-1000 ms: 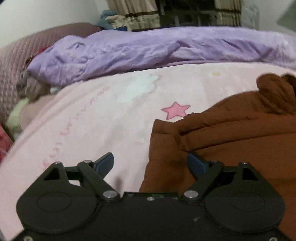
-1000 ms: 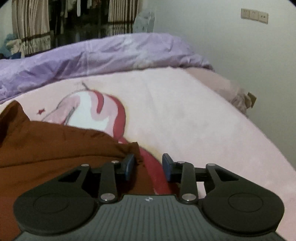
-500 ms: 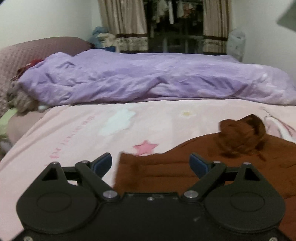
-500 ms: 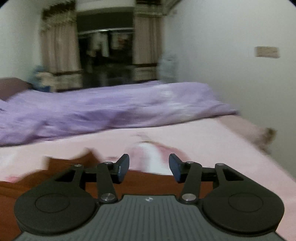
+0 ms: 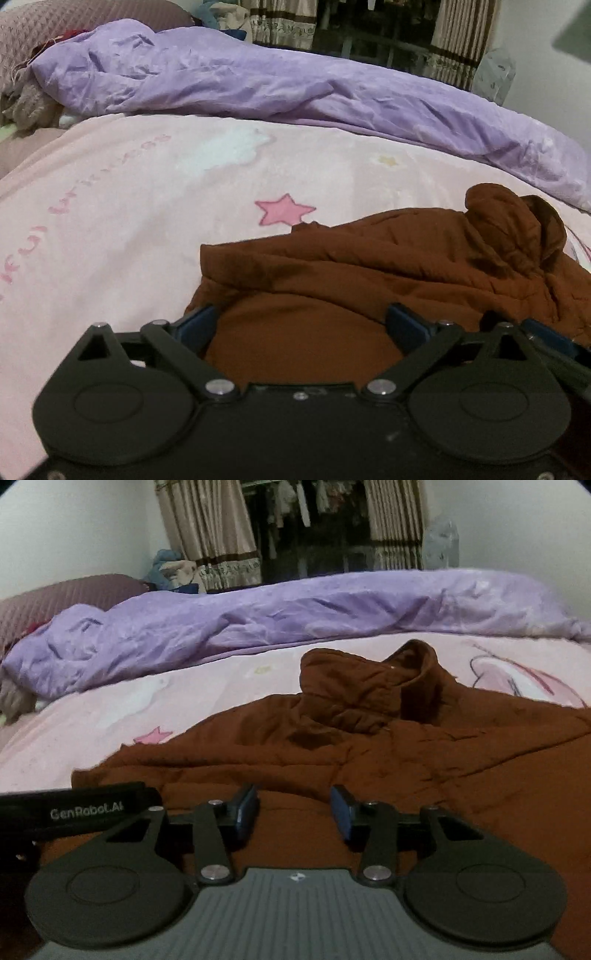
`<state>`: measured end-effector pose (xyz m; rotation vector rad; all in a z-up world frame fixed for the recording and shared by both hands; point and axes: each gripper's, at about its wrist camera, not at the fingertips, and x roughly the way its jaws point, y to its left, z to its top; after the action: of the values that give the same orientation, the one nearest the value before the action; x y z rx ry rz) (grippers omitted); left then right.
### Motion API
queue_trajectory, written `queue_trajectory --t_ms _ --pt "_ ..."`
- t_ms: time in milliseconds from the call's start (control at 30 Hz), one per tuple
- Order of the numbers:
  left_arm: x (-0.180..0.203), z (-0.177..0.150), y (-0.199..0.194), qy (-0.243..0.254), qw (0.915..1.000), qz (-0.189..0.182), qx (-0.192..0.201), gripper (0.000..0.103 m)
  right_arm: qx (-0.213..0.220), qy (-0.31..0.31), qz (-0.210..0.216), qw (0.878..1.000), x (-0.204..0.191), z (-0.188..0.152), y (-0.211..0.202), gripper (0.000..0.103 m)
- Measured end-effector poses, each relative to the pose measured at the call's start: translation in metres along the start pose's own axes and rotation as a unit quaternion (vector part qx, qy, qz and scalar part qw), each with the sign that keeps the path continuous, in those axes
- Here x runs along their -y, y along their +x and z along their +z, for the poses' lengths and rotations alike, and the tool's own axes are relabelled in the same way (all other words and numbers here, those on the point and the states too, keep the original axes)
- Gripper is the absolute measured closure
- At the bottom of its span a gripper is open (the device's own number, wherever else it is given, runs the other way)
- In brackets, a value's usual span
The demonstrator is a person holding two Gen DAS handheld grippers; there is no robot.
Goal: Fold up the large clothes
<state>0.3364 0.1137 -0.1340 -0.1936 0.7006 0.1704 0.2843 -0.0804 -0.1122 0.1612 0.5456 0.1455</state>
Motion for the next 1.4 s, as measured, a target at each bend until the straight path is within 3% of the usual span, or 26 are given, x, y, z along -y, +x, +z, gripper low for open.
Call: queue_trajectory --t_ms 233,333,433,567,633,733,800,900,1100,1267,1333,1400 --pt "0.009 0.000 0.004 0.015 0.9997 0.015 0.006 0.000 -0.001 -0.004 0.000 1.000 -0.013 -0.006 0.007 0.053" --pt "0.006 0.001 -0.003 0.021 0.9996 0.018 0.005 0.000 -0.010 0.006 0.026 1.000 -0.007 0.002 -0.001 0.053" --pt "0.016 0.009 -0.022 0.053 0.9981 0.031 0.007 0.000 -0.020 -0.007 0.037 0.999 0.008 0.020 -0.026 0.064" --pt "0.033 0.011 -0.056 0.086 0.9948 -0.004 0.055 0.000 0.037 -0.023 -0.029 0.999 0.043 0.032 -0.060 0.062" --pt "0.041 0.008 -0.049 0.093 0.9944 -0.003 0.050 0.000 0.025 -0.027 -0.062 0.997 0.064 0.030 -0.055 0.062" --pt "0.049 -0.005 -0.018 0.099 0.9947 -0.001 0.025 0.000 -0.041 -0.060 -0.116 0.991 0.087 0.009 -0.023 0.063" --pt "0.047 -0.014 -0.001 0.089 0.9955 -0.008 0.030 0.000 0.001 -0.060 -0.108 0.992 0.094 -0.011 -0.017 0.063" --pt "0.049 -0.009 -0.006 0.092 0.9953 -0.003 0.030 0.000 0.000 -0.070 -0.112 0.991 0.088 -0.009 -0.019 0.063" --pt "0.057 -0.012 -0.012 0.118 0.9921 0.022 0.035 0.000 0.001 -0.033 -0.057 0.998 0.116 0.017 -0.051 0.063" --pt "0.060 -0.015 -0.010 0.118 0.9917 0.032 0.042 0.000 0.041 -0.026 -0.100 0.994 0.164 0.037 -0.082 0.063" --pt "0.060 -0.016 -0.010 0.116 0.9916 0.033 0.046 0.000 0.016 -0.027 -0.132 0.991 0.189 0.029 -0.071 0.063" --pt "0.059 -0.018 -0.011 0.113 0.9918 0.034 0.050 0.000 -0.007 -0.014 -0.125 0.992 0.215 0.006 -0.051 0.065"
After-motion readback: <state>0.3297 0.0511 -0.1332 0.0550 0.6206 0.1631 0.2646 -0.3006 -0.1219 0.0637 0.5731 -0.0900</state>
